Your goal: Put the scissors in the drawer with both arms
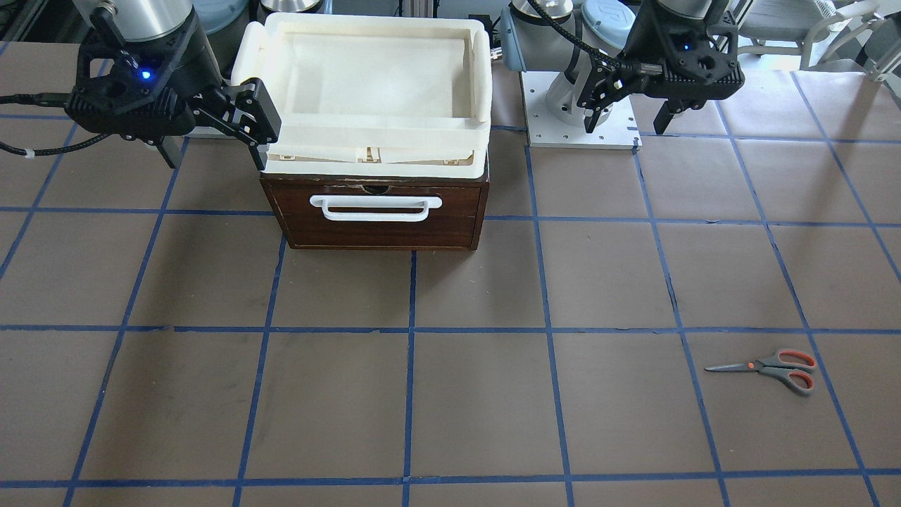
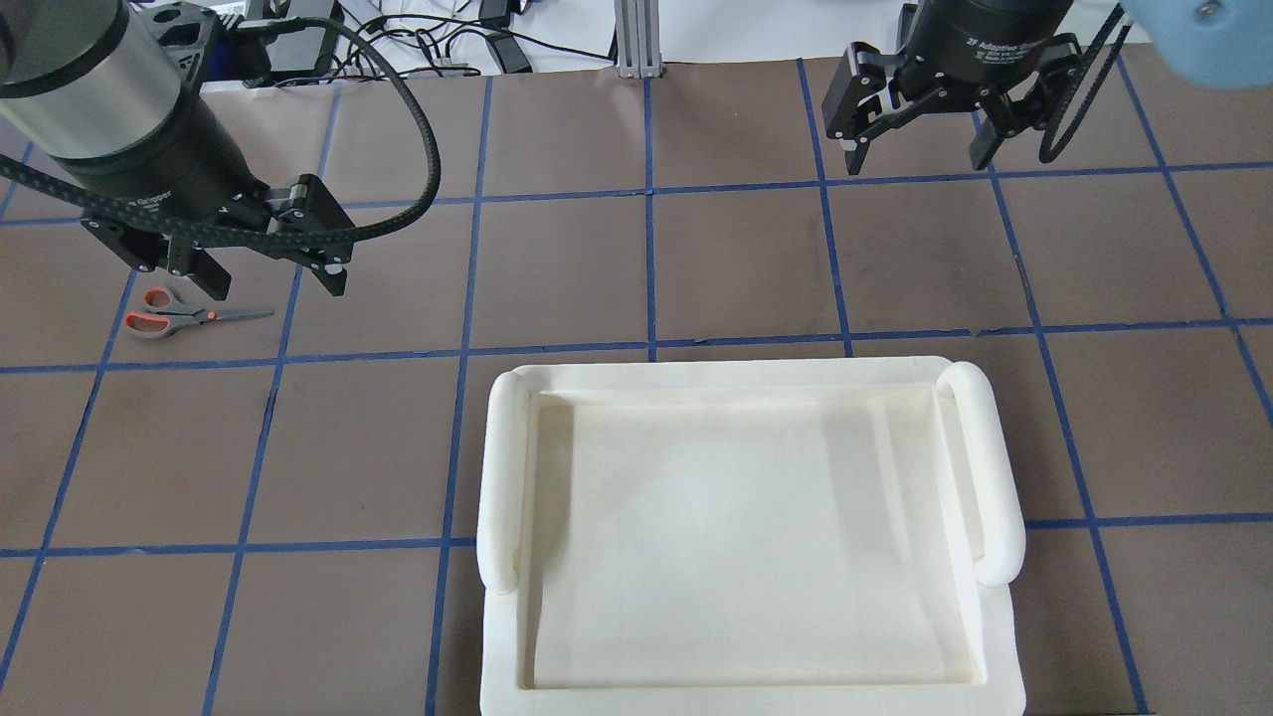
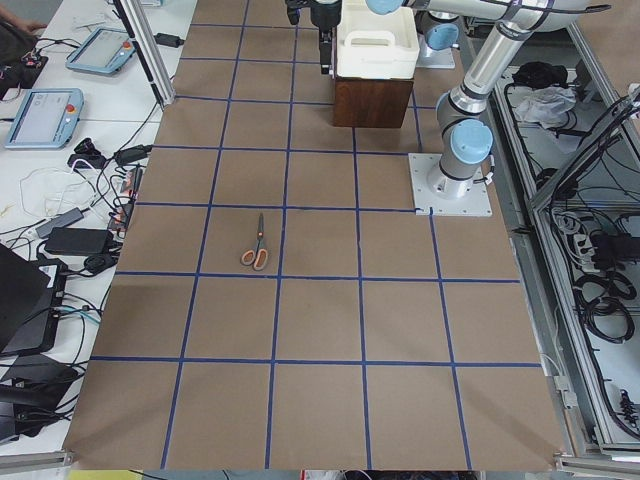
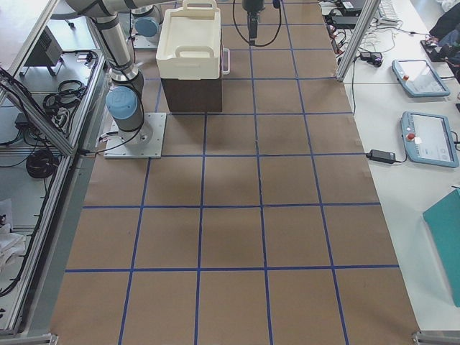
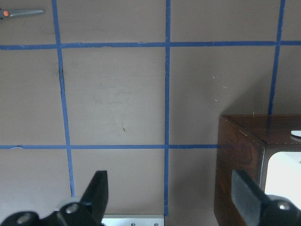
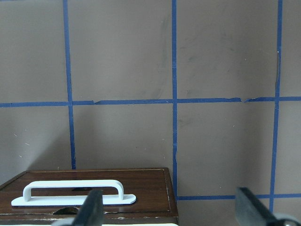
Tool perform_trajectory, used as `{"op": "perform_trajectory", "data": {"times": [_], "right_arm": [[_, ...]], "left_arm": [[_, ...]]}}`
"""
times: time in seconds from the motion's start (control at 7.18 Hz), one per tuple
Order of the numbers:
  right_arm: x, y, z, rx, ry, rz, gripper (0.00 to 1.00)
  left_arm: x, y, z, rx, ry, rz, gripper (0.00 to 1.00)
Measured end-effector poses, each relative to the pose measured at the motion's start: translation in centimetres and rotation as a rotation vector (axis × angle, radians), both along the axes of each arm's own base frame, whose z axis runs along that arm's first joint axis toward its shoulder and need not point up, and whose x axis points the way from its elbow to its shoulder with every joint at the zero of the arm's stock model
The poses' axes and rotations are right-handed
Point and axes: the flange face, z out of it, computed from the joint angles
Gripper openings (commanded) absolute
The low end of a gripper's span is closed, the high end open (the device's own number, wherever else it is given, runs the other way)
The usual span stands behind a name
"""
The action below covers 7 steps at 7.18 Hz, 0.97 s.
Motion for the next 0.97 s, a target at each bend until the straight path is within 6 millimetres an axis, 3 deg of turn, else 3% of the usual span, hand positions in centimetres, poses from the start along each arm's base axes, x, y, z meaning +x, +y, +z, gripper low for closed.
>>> {"op": "perform_trajectory", "data": {"times": [0.7, 0.97], "right_arm": [[0.0, -0.1, -0.2, 0.003, 0.001, -0.001, 1.00], [0.1, -0.4, -0.6, 0.009, -0.001, -0.010, 1.00]], "left_arm": [[0.1, -0.1, 0.0, -0.001, -0.001, -0.003, 0.99], [2.0, -2.0, -1.0, -0.016, -0.019, -0.106, 1.00]]}}
